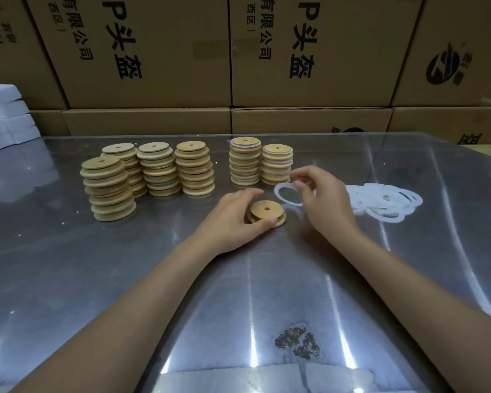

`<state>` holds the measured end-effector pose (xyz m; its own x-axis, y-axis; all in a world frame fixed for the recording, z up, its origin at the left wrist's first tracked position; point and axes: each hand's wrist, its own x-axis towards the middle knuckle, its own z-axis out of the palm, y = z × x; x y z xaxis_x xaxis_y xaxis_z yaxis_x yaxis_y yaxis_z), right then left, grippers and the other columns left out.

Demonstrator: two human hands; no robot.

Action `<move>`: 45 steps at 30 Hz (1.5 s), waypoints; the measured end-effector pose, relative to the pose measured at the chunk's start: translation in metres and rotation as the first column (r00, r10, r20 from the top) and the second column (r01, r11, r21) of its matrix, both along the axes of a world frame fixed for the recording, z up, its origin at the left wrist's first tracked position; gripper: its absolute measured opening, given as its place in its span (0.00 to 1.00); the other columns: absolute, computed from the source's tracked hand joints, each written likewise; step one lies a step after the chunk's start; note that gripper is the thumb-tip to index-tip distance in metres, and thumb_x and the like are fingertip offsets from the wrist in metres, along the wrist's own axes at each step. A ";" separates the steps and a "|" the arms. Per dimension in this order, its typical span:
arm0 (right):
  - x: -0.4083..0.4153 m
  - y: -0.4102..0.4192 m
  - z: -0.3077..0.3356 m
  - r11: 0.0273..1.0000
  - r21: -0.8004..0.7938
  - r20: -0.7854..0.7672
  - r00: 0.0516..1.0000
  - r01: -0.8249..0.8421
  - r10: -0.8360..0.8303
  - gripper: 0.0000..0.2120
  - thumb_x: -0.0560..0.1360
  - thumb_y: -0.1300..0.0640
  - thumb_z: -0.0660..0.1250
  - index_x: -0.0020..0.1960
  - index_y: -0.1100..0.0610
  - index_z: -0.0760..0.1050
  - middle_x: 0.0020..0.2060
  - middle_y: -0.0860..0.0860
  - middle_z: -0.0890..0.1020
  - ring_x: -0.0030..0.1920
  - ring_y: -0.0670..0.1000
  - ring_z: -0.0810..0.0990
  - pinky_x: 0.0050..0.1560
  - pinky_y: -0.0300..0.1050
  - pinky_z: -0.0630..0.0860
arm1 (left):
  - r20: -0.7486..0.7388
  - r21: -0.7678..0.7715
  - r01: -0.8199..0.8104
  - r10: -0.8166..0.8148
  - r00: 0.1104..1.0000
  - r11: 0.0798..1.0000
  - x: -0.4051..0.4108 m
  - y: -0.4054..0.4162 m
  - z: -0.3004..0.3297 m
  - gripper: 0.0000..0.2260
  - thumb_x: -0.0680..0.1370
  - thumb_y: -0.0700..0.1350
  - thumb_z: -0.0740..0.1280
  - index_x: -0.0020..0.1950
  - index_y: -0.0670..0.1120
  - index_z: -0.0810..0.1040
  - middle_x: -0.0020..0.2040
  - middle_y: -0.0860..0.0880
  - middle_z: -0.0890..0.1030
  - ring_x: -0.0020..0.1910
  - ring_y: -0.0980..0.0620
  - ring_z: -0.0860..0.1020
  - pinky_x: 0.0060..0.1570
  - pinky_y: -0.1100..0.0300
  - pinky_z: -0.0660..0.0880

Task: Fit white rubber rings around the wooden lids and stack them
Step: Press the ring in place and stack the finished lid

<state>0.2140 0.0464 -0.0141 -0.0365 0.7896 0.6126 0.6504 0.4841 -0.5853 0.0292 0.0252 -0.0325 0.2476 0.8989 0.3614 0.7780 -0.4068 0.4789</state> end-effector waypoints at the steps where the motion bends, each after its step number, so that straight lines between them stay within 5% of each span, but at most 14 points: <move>1: -0.007 -0.003 -0.001 0.997 0.028 0.015 0.998 -0.065 0.065 0.09 0.76 0.62 0.64 0.53 0.54 0.79 0.47 0.48 0.82 0.44 0.42 0.75 0.46 0.37 0.70 | 0.002 -0.021 0.008 -0.008 1.000 1.000 0.000 0.000 0.000 0.28 0.73 0.59 0.68 0.69 0.51 0.68 0.63 0.51 0.75 0.65 0.51 0.70 0.60 0.59 0.69; 6: -0.027 -0.017 -0.001 0.952 0.012 0.127 0.945 -0.306 0.302 0.07 0.74 0.57 0.67 0.51 0.49 0.78 0.40 0.41 0.80 0.40 0.43 0.76 0.45 0.49 0.76 | 0.110 -0.015 0.045 -0.043 0.993 0.999 0.001 -0.002 0.000 0.28 0.72 0.54 0.70 0.69 0.51 0.66 0.57 0.52 0.79 0.59 0.53 0.76 0.53 0.59 0.72; 11: -0.025 -0.018 -0.002 0.965 -0.083 0.309 0.914 -0.249 0.262 0.08 0.73 0.51 0.66 0.52 0.44 0.75 0.37 0.36 0.77 0.44 0.45 0.74 0.46 0.47 0.74 | 0.109 -0.061 0.037 -0.031 0.994 0.997 -0.001 0.000 0.001 0.30 0.72 0.51 0.70 0.72 0.49 0.64 0.64 0.50 0.77 0.64 0.51 0.73 0.59 0.53 0.72; 18: -0.017 -0.007 -0.005 0.964 -0.249 0.178 0.974 -0.095 0.142 0.16 0.76 0.46 0.63 0.61 0.51 0.74 0.57 0.45 0.78 0.58 0.48 0.73 0.56 0.48 0.72 | 0.144 -0.001 0.038 -0.037 0.989 0.999 0.001 -0.003 0.003 0.37 0.69 0.58 0.74 0.72 0.48 0.64 0.59 0.54 0.79 0.60 0.55 0.75 0.58 0.55 0.73; 23: -0.013 -0.004 -0.007 0.910 -0.367 -0.029 0.981 -0.190 0.193 0.10 0.75 0.47 0.67 0.53 0.50 0.77 0.47 0.45 0.81 0.46 0.45 0.78 0.46 0.41 0.73 | 0.087 0.185 0.065 -0.083 0.993 0.981 0.001 -0.007 0.005 0.36 0.67 0.57 0.76 0.71 0.49 0.67 0.60 0.54 0.77 0.59 0.57 0.75 0.56 0.59 0.73; 26: -0.010 -0.003 -0.006 0.924 -0.319 -0.127 0.975 -0.213 0.182 0.07 0.77 0.50 0.66 0.50 0.51 0.79 0.45 0.47 0.83 0.48 0.47 0.79 0.51 0.45 0.75 | 0.053 0.175 0.084 -0.095 0.994 0.981 0.002 -0.008 0.007 0.37 0.66 0.56 0.76 0.72 0.51 0.65 0.63 0.54 0.73 0.61 0.59 0.72 0.58 0.65 0.69; 33: -0.012 -0.005 -0.003 0.966 -0.126 -0.189 0.961 -0.226 0.201 0.04 0.76 0.54 0.67 0.49 0.49 0.79 0.40 0.40 0.80 0.42 0.40 0.77 0.44 0.39 0.72 | 0.480 0.055 0.008 -0.033 0.877 0.998 0.005 -0.011 0.015 0.14 0.70 0.44 0.76 0.51 0.47 0.76 0.49 0.50 0.81 0.47 0.55 0.81 0.49 0.60 0.78; 38: -0.015 -0.010 -0.003 0.967 -0.097 -0.193 0.957 -0.237 0.215 0.06 0.75 0.54 0.68 0.52 0.50 0.81 0.45 0.45 0.84 0.48 0.46 0.81 0.51 0.51 0.78 | 0.588 0.007 -0.063 0.047 0.808 0.998 0.003 -0.013 0.019 0.05 0.71 0.38 0.75 0.45 0.40 0.81 0.42 0.46 0.84 0.40 0.54 0.81 0.45 0.59 0.78; 45: -0.014 -0.012 -0.002 0.963 -0.085 -0.328 0.920 -0.254 0.214 0.03 0.73 0.58 0.71 0.42 0.51 0.79 0.39 0.47 0.84 0.44 0.46 0.83 0.49 0.48 0.79 | 0.669 -0.029 -0.055 0.061 0.741 0.998 0.002 -0.012 0.017 0.04 0.71 0.40 0.75 0.44 0.45 0.84 0.39 0.50 0.84 0.37 0.63 0.80 0.38 0.71 0.74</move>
